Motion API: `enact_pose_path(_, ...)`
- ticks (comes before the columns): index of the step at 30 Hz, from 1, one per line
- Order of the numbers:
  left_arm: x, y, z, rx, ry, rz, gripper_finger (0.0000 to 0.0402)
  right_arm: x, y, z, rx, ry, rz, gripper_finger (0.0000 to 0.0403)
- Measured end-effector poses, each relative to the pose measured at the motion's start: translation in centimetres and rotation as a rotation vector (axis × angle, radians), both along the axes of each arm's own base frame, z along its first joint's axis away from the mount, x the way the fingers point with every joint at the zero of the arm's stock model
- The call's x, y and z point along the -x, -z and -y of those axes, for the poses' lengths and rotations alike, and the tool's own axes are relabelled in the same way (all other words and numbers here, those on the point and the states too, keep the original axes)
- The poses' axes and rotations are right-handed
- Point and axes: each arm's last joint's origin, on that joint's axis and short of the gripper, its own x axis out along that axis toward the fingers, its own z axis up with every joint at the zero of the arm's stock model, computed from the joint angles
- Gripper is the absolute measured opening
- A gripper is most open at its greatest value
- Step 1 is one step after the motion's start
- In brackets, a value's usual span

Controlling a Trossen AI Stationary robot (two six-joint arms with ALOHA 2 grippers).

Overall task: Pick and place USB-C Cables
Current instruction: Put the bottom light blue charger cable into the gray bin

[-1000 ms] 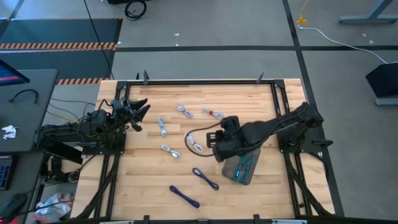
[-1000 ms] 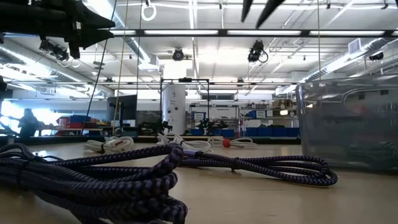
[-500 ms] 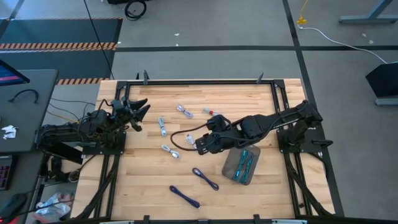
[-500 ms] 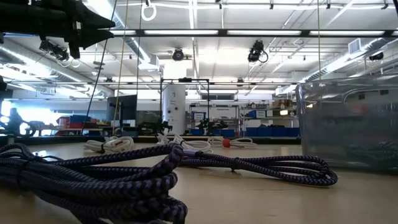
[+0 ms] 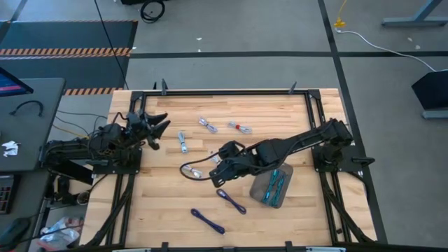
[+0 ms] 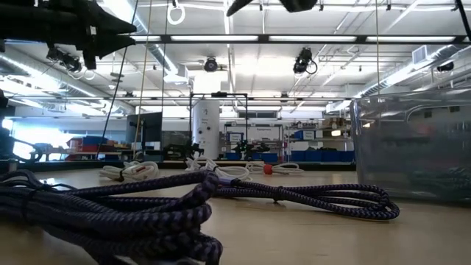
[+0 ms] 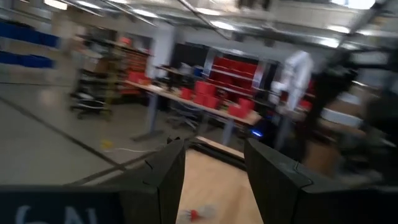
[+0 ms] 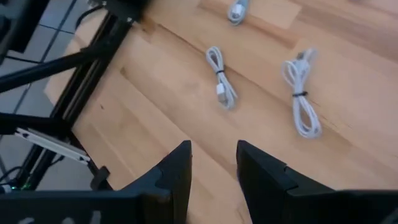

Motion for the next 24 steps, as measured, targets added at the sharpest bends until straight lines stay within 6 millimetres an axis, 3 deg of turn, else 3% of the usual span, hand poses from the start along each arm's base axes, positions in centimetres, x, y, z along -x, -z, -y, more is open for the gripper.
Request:
enact_pose_path(7, -0.4, 0.7, 0.7, -0.02, 0.246, -0.071, 0.0172, 0.3, -2.2, 1.5, 0.113, -0.016, 0.1, 0.0132)
enact_pose_path(15, -0.5, 0.2, 0.7, 0.064, 0.279, -0.024, 0.0172, 1.6, -5.6, 5.4, 0.291, -0.094, 0.156, 0.0132)
enact_pose_path(18, -0.5, 0.3, 0.7, 0.096, 0.265, -0.143, 0.0172, 2.4, -7.0, 7.2, 0.366, -0.116, 0.167, 0.0132)
enact_pose_path(24, -0.3, 2.1, 0.3, 0.176, 0.119, -0.577, 0.0172, 4.7, -10.1, 10.4, 0.496, -0.148, 0.218, 0.0132)
